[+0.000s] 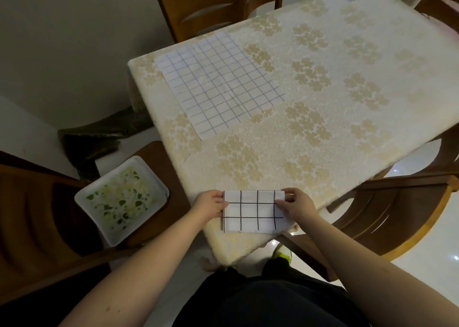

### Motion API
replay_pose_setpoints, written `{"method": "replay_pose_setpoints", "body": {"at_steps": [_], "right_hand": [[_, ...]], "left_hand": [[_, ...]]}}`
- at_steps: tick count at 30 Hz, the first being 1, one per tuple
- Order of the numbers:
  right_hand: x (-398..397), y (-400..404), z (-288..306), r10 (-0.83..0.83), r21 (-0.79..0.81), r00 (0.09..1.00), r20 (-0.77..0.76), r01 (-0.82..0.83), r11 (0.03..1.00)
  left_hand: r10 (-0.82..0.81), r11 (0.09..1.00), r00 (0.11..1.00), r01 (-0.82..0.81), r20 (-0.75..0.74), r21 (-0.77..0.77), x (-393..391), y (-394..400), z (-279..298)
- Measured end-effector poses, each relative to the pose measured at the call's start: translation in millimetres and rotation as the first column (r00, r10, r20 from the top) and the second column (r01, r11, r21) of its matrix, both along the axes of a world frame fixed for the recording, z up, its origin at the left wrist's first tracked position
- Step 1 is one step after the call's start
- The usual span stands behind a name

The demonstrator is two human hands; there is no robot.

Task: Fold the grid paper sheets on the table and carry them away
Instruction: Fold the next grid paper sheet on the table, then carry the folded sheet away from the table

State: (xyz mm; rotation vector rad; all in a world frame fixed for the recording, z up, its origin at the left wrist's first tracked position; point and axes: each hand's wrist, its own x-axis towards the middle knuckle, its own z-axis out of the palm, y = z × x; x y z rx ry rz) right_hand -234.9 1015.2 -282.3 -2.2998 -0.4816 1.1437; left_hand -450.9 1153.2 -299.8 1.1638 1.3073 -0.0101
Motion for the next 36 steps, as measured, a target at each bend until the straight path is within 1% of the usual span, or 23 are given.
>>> {"method": "replay_pose_setpoints", "body": {"at_steps": [3, 4, 7, 8, 10, 12, 14, 16, 20, 23, 25, 30, 36], "right_hand": [[-4.0, -8.6, 6.8, 0.08, 0.0, 0.997, -0.001, -0.08, 0.997], [-5.2, -11.6, 9.4, 0.075, 0.01, 0.997, -0.016, -0.075, 0.997], [-11.9, -20.0, 21.9, 0.027, 0.091, 0.997, -0.071, -0.02, 0.996], [-14.6, -22.6, 26.2, 0.0, 0.128, 0.993, -0.114, 0.015, 0.992], [-19.9, -27.8, 39.4, -0.073, 0.2, 0.966, -0.249, 0.125, 0.972], [-23.9, -35.5, 54.0, -0.12, 0.22, 0.922, -0.368, 0.211, 0.952], [-26.7, -46.4, 64.6, -0.154, 0.238, 0.903, -0.4, 0.264, 0.935], [-27.0, -57.8, 74.2, -0.203, 0.27, 0.906, -0.372, 0.314, 0.91], [-17.8, -85.3, 95.4, -0.308, 0.318, 0.9, -0.308, 0.402, 0.859], [-7.3, -111.9, 113.7, -0.399, 0.35, 0.867, -0.297, 0.488, 0.8], [0.2, -135.2, 125.5, -0.455, 0.381, 0.835, -0.309, 0.547, 0.745], [9.7, -207.7, 142.9, -0.514, 0.463, 0.781, -0.355, 0.624, 0.629], [18.4, -318.1, 147.5, -0.646, 0.463, 0.662, -0.38, 0.741, 0.486]], "left_hand": [[0.044, 0.998, 0.996, -0.04, 0.081, -0.053, -11.3, -2.3, 7.8], [0.04, 0.997, 0.994, -0.033, 0.103, -0.068, -13.2, -2.5, 12.6], [-0.011, 0.994, 0.994, 0.023, 0.105, -0.107, -12.9, -2.4, 28.9], [-0.014, 0.993, 0.994, 0.027, 0.111, -0.116, -11.0, -2.0, 34.3], [0.009, 0.994, 0.99, 0.007, 0.142, -0.112, -5.1, -0.9, 44.1], [0.021, 0.997, 0.986, -0.008, 0.163, -0.083, 1.2, -1.0, 52.1], [0.045, 0.996, 0.981, -0.03, 0.191, -0.079, 7.5, -3.9, 61.0], [0.051, 0.995, 0.973, -0.032, 0.223, -0.09, 14.4, -8.5, 70.3], [-0.072, 0.988, 0.95, 0.11, 0.303, -0.111, 32.7, -27.4, 98.8], [-0.204, 0.962, 0.918, 0.253, 0.341, -0.104, 48.4, -49.1, 118.6], [-0.285, 0.943, 0.894, 0.326, 0.345, -0.066, 60.3, -67.4, 129.0], [-0.423, 0.902, 0.836, 0.425, 0.349, 0.074, 97.2, -124.6, 156.7], [-0.561, 0.826, 0.76, 0.541, 0.328, 0.158, 143.4, -220.3, 181.9]]}}
